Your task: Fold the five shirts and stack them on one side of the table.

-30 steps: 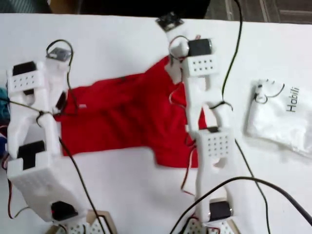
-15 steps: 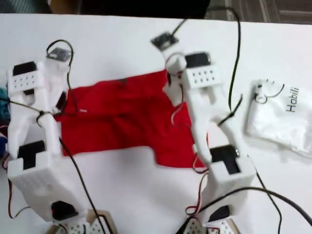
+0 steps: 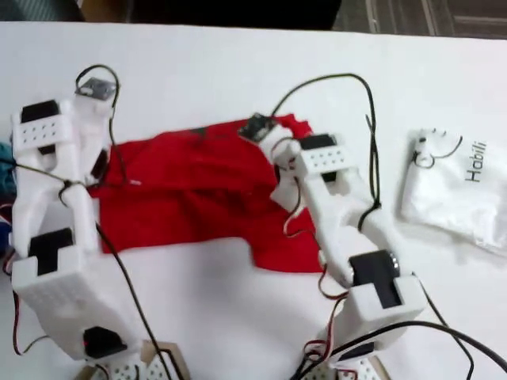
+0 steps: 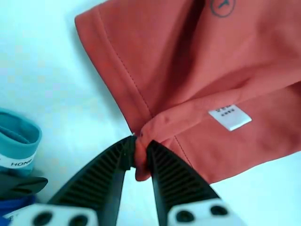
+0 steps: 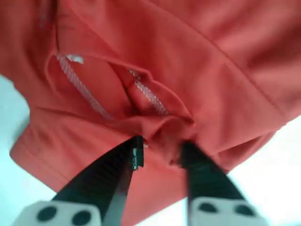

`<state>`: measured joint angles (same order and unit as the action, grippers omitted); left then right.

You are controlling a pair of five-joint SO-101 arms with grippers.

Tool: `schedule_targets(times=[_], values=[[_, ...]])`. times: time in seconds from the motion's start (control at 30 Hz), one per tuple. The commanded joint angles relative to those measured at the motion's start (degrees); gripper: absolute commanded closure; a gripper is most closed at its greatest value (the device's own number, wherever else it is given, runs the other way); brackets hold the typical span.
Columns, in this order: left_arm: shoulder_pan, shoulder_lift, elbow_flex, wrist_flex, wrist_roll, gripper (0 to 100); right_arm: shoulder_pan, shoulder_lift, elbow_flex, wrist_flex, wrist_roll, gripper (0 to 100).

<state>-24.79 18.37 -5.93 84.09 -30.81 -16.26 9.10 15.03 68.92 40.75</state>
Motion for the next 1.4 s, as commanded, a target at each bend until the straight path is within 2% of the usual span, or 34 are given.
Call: schedule_targets(times=[0.0,0.2,0.5,0.7,0.83,1.13,1.37], values=[[0.53,-3.87,-0.22,-0.09,-0.35,98,0.4,-6.29,-4.4,3.56,6.24,73.1],[0.53,-3.87,-0.22,-0.35,-0.26,98,0.66,-8.48,-5.1,4.26,13.98,73.0],[0.35,-3.87,-0.22,-0.35,-0.35,98,0.57,-7.96,-4.04,12.88,15.21,72.9],[0.44,-3.87,-0.22,-0.44,-0.18,98,0.66,-12.88,-3.6,19.21,24.0,72.9],[0.53,-3.87,-0.22,-0.44,-0.18,98,-0.84,-12.0,0.62,16.57,26.29,72.9],[0.18,-3.87,-0.22,0.0,-0.18,98,-1.19,-2.86,4.75,5.85,26.02,72.9],[0.35,-3.87,-0.22,-0.18,-0.18,98,-1.27,-2.51,2.9,5.85,26.02,72.9]])
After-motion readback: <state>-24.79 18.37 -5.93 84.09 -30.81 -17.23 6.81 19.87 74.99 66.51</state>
